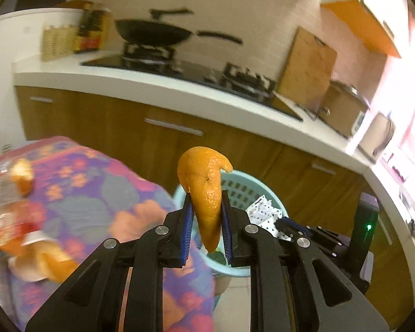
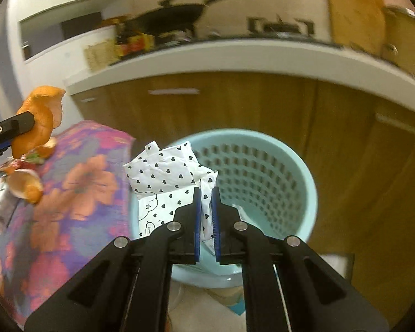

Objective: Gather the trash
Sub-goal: 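Move both tools over the basket and release the napkin and peel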

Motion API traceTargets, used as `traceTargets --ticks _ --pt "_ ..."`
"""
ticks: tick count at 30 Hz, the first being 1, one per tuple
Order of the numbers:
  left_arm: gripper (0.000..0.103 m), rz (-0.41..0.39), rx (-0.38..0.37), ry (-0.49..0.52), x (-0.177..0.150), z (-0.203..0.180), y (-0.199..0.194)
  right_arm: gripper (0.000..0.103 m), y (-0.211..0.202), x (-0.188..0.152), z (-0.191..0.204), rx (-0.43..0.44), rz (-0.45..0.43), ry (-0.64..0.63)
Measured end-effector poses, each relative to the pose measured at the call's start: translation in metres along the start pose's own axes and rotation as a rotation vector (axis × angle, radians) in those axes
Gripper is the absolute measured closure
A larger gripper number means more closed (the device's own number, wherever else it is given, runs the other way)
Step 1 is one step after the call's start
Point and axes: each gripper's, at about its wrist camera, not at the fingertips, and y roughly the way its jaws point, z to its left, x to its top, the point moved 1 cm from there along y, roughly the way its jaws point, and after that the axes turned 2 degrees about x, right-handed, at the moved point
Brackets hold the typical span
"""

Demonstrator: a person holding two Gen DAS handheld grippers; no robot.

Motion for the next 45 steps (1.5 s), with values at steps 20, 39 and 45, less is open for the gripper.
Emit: traceTargets --ticks 20,39,45 --pt "0.080 0.329 -0.056 0.006 -0.025 -0.041 0.151 0.094 0.053 -0.011 -0.059 -0.018 0.151 0.147" --pt "0.038 0.012 0.102 0.063 -0.009 -0.021 0.026 0.054 -0.004 0.022 0.020 0.109 -0.019 -0.001" --pt "0.037 -0.083 0.180 0.038 -0.006 0.002 -0.031 0.053 -0.011 0.033 0.082 0.193 -0.036 -0.108"
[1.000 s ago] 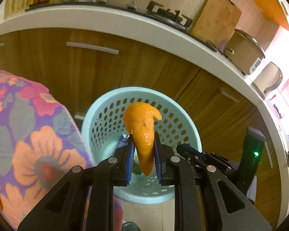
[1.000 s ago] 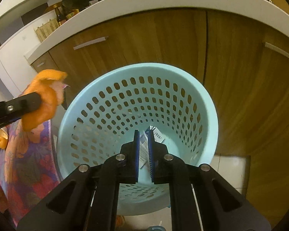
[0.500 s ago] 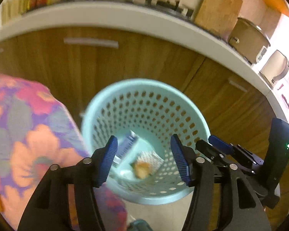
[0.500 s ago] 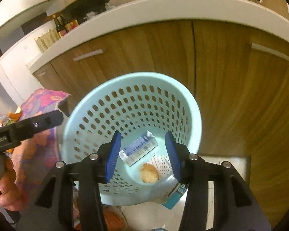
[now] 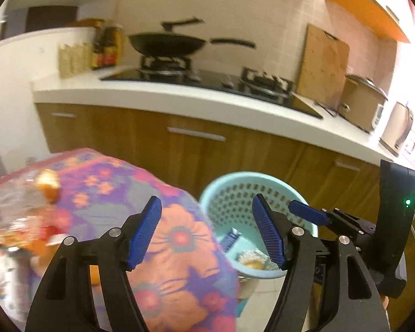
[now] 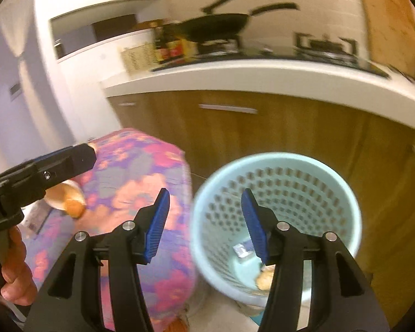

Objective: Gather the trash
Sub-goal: 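Move both tools over the basket and release the napkin and peel, then grasp the clear plastic bag with the left tool while the right tool grasps orange peel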

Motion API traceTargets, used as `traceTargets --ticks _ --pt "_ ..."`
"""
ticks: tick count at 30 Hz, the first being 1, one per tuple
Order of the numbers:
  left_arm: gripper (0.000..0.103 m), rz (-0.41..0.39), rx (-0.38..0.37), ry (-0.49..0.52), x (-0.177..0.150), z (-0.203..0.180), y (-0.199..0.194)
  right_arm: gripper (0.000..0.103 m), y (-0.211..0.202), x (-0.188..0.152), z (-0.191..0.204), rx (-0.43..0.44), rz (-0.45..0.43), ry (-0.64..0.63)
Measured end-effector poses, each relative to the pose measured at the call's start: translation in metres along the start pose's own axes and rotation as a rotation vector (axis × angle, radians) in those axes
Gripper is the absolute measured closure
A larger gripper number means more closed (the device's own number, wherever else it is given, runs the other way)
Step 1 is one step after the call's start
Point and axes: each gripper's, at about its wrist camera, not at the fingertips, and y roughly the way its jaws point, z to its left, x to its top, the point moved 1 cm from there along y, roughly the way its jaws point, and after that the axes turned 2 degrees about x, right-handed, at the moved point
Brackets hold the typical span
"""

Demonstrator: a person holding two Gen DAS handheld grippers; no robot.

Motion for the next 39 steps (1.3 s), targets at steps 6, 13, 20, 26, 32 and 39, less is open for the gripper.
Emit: traceTargets --ticks 6,13,20,26,32,39 --pt "0.036 -0.086 0.104 -0.055 0.001 0.051 -0.054 0.051 0.008 0.009 0.065 0.089 0.004 -0.115" --pt "0.033 -0.132 0.243 -0.164 -0.005 0.125 -0.102 0.050 0.030 0.009 0.136 0.169 0.047 -0.267" --pt "0.033 -0.098 0.264 -0.301 -0.008 0.206 -0.114 0.050 0.069 -0.001 0.181 0.215 0.137 -0.373" --pt "0.036 -0.014 0.142 -0.397 -0.004 0.260 -0.097 0.050 0.095 -0.009 0.190 0.206 0.192 -0.399" --pt "0.045 0.086 0.065 -0.441 -0.002 0.275 -0.059 0.050 0.099 -0.009 0.187 0.214 0.203 -0.377" --pt "0.063 0.192 0.048 -0.423 0.002 0.266 -0.016 0.050 0.105 -0.011 0.191 0.210 0.219 -0.404"
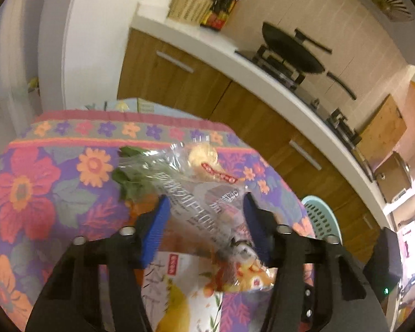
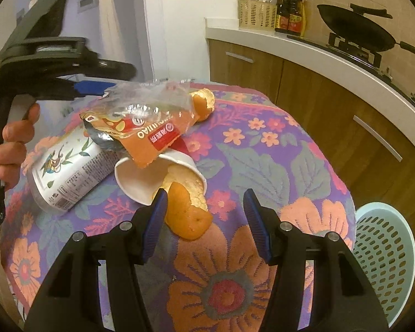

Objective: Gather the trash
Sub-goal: 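Grasp the clear plastic bag with the left tool while the right tool grasps orange peel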

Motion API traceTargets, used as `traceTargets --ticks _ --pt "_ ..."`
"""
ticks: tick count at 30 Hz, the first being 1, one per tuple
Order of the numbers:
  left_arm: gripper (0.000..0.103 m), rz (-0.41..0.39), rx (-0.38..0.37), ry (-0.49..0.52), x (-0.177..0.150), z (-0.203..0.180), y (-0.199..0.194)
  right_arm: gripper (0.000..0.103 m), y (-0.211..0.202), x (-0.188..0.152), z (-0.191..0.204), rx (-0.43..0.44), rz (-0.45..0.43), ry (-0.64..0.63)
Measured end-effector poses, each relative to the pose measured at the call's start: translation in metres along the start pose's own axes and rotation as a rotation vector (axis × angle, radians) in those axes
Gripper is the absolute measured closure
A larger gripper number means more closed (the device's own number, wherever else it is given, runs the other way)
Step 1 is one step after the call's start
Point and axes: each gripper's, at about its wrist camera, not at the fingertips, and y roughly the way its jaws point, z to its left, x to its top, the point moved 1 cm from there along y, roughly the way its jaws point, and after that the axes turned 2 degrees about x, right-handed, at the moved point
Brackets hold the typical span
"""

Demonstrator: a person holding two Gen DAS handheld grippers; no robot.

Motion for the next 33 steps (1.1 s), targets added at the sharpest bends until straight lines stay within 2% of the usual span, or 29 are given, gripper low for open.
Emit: traceTargets --ticks 1,2,4,7,12,14,16,18,28,33 --pt "0.073 0.014 0.004 0.001 0.000 -0.001 0.005 0.050 0.001 0.000 0.001 0.002 0.005 -0.006" --pt "0.076 0.025 0.016 0.002 0.000 -0.003 0.009 0.050 0.001 0.000 0.002 0.006 0.007 -0.011" --pt "0.096 0.035 0.041 -0.003 0.000 -0.004 0.016 0.050 0.001 -0.001 0.003 0.014 0.011 -0.019" --pt "0.103 0.026 0.026 -0.017 0.001 -0.005 0.017 0.050 0.004 -0.002 0.004 0.020 0.027 -0.023" --pt "0.103 -0.014 0.023 -0.016 0.001 -0.006 0.006 0.051 0.010 -0.001 0.005 0.024 0.052 -0.022" --pt "0.103 -0.039 0.004 -0.022 0.001 -0.006 0.000 0.072 0.011 -0.002 0.007 0.030 0.060 -0.034" --pt "0.103 -0.069 -0.017 -0.030 0.000 -0.006 -0.009 0.086 0.011 -0.005 0.011 0.015 0.065 -0.050" --pt "0.103 -0.091 -0.022 -0.026 -0.001 -0.007 -0.017 0.090 0.008 -0.007 0.013 0.006 0.058 -0.053" --pt "0.103 -0.200 -0.085 0.002 -0.013 -0.027 -0.054 0.093 -0.046 -0.020 -0.005 0.104 -0.063 0.067" --pt "0.103 -0.229 -0.125 0.050 -0.018 -0.048 -0.066 0.093 -0.076 -0.020 -0.021 0.085 -0.127 0.107"
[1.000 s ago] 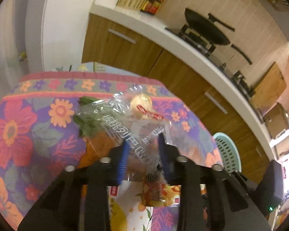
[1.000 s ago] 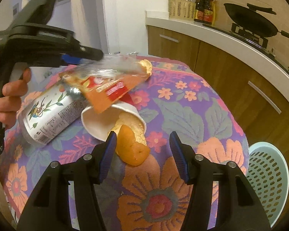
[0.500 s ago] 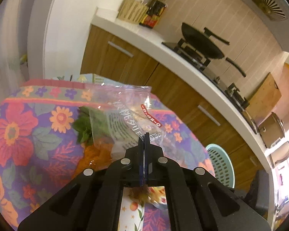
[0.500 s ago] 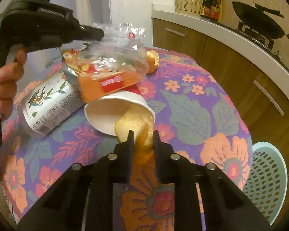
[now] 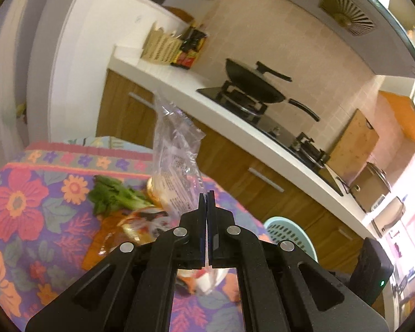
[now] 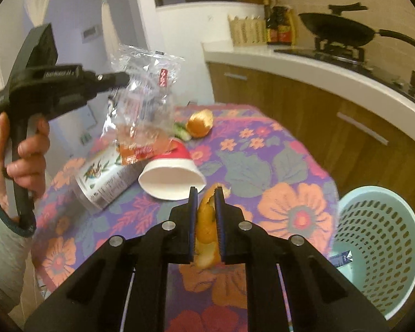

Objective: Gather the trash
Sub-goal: 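Grasp the clear plastic bag with the left tool while the right tool grasps orange peel, then carry the bag and peel over the basket and open both tools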

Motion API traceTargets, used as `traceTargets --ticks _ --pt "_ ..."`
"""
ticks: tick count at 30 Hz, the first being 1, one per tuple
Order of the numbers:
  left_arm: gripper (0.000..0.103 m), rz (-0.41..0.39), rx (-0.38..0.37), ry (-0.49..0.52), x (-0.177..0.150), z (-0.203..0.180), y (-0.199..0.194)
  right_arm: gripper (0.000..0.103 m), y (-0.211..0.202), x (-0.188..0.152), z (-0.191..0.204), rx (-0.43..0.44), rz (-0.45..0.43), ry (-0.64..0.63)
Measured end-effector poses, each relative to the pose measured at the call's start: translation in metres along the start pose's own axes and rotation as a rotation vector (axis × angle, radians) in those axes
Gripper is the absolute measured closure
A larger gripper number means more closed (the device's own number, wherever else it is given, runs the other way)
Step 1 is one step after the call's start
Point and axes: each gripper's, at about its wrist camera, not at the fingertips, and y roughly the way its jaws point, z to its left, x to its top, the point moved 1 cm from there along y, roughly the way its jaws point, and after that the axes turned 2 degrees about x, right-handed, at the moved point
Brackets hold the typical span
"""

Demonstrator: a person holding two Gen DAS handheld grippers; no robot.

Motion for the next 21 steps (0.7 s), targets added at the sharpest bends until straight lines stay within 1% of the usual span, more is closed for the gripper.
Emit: traceTargets --ticks 8,11,16,21 --pt "0.103 -0.032 -0.048 0.070 -0.002 -0.036 -0.002 0.093 -0.026 0.001 -0.029 -0.039 -0.061 0.052" --pt "0.103 -0.029 -0.068 0.091 -0.003 -0.049 0.000 0.093 -0.040 0.001 -0.042 -0.064 -0.090 0.074" --pt "0.103 0.000 -0.114 0.135 -0.011 -0.086 0.018 0.093 -0.059 -0.006 -0.075 -0.134 -0.113 0.124" --pt "0.103 0.062 -0.175 0.173 -0.028 -0.130 0.053 0.093 -0.075 -0.021 -0.118 -0.218 -0.117 0.193"
